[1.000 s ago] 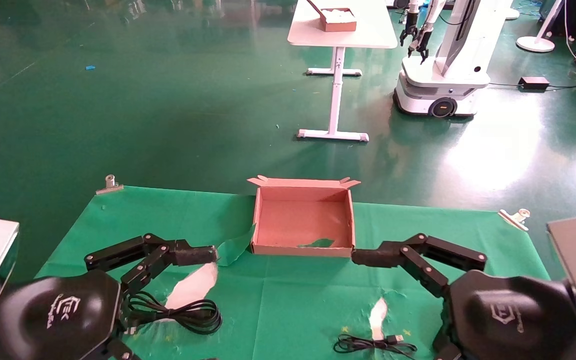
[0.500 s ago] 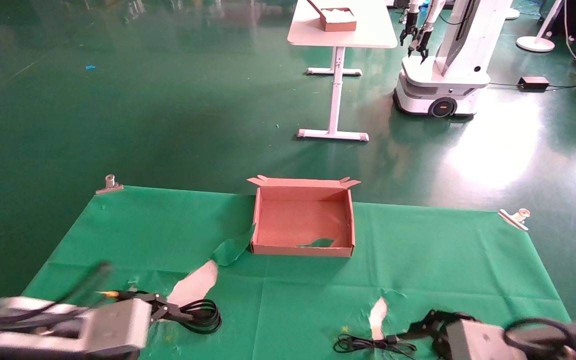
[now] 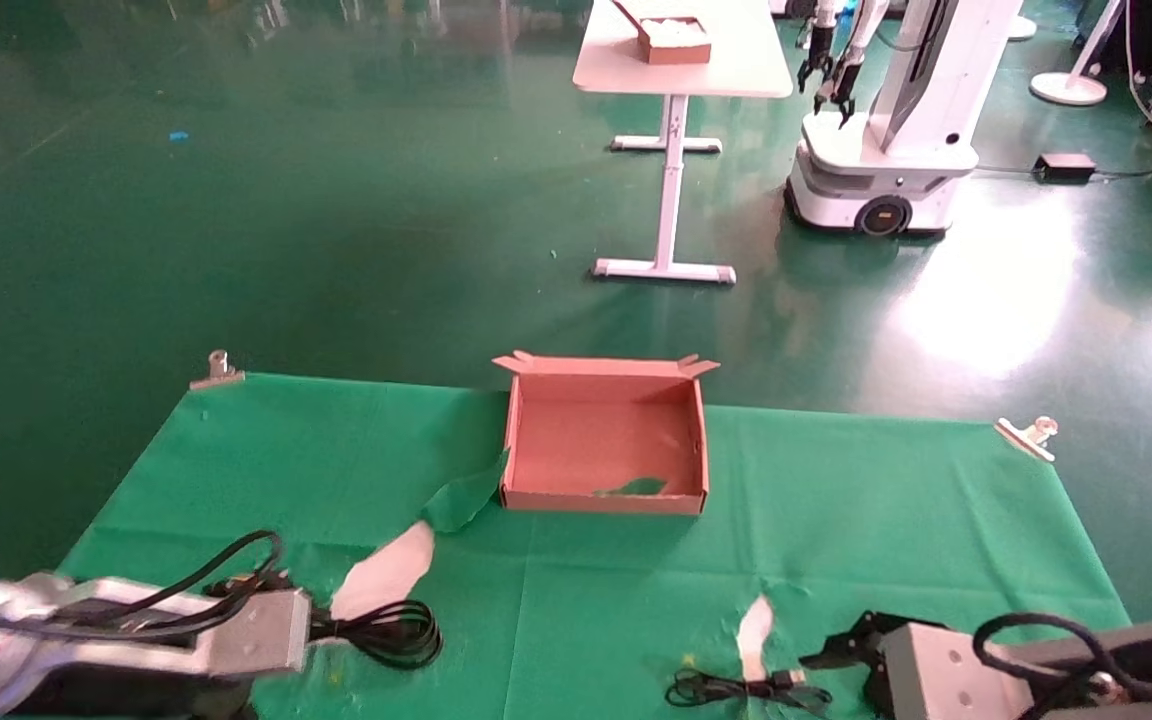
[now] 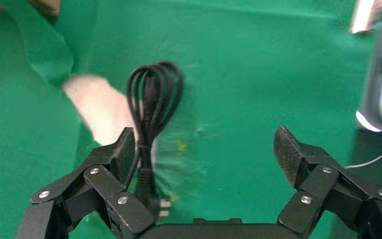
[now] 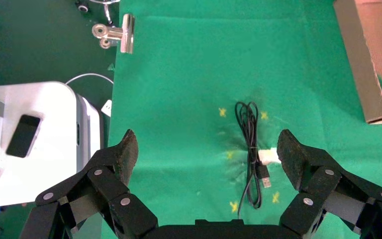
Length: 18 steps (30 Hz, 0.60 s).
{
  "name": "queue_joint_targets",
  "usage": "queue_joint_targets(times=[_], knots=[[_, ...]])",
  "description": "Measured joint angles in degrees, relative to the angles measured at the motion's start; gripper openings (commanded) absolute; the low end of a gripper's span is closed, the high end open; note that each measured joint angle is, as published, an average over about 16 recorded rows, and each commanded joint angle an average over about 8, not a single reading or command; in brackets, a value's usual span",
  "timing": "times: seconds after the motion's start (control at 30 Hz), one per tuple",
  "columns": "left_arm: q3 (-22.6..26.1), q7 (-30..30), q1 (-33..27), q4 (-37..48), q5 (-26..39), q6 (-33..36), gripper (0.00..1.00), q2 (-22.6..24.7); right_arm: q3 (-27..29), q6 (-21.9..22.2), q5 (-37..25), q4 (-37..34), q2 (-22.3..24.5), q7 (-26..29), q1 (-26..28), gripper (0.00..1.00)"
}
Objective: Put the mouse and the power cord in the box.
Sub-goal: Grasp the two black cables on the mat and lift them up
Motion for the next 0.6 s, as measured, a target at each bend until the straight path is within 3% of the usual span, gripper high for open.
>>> queue_joint_targets(times=[0.33,0.6], knots=[[5.32,-6.91,-0.30,4.89,16.75,-6.66,1.00,8.55,-0.72,0.05,-0.10,0.26,0.58,-0.02,1.40,1.00],[7.68,-8.19,-0.39,10.95,23.74,-10.65,1.00,13.29,-1.37,0.01,0.45,0.32,1.54,-0.04,1.88,1.00]])
